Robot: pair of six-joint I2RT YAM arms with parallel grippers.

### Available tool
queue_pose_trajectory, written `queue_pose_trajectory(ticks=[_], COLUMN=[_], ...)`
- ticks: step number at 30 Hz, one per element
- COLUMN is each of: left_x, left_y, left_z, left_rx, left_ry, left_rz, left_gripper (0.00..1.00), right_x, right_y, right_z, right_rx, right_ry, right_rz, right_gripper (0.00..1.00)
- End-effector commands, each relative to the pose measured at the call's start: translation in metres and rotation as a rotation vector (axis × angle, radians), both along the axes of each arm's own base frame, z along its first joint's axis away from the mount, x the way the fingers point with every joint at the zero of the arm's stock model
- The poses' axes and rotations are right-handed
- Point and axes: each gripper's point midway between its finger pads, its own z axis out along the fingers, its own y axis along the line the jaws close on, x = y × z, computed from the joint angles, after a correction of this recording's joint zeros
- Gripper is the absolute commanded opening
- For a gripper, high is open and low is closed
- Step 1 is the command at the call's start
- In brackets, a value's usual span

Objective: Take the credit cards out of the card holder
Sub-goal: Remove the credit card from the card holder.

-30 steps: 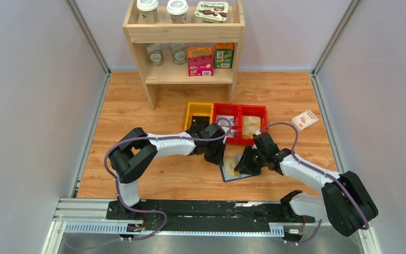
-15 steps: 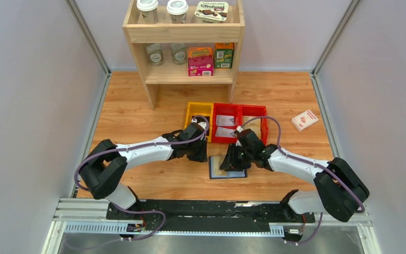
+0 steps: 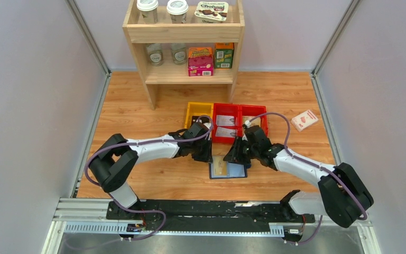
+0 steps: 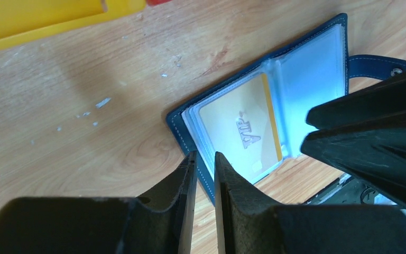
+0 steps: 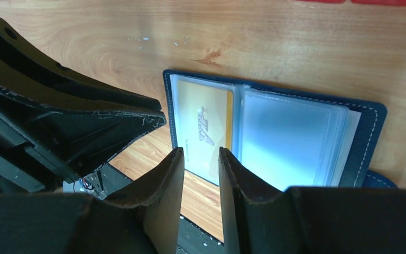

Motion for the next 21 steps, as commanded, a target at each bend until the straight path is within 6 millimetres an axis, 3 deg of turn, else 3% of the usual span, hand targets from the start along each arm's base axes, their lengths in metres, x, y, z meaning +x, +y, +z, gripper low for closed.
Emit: queue_pose_trajectory(ticks=[1, 7, 12, 21], left_x=[0.009, 0.006, 0.000, -0.007], left_y=[-0.026, -0.028, -0.021, -0.010], left_z=[0.020, 0.008, -0.007, -0.022], left_rx=[-0.092, -0.070, -0.019, 0.037], left_ry=[-0.026, 0.015, 0.057, 0.095], left_rz=[-0.036, -0.047, -0.051, -0.053], left_gripper=[0.27, 0.26, 0.19, 0.08], right_x=[0.003, 0.000, -0.001, -0.001], right_y=[0.007, 0.009, 0.003, 0.019], right_z=[-0.006, -0.023, -0.032, -0.015], right_rx=[0.035, 0.030, 0.013, 0.154], right_ry=[-0.017, 0.050, 0.087, 0.024], right_rz=[0.039, 0.054, 0.028, 0.101], right_gripper=[0.33, 0.33, 0.33, 0.32])
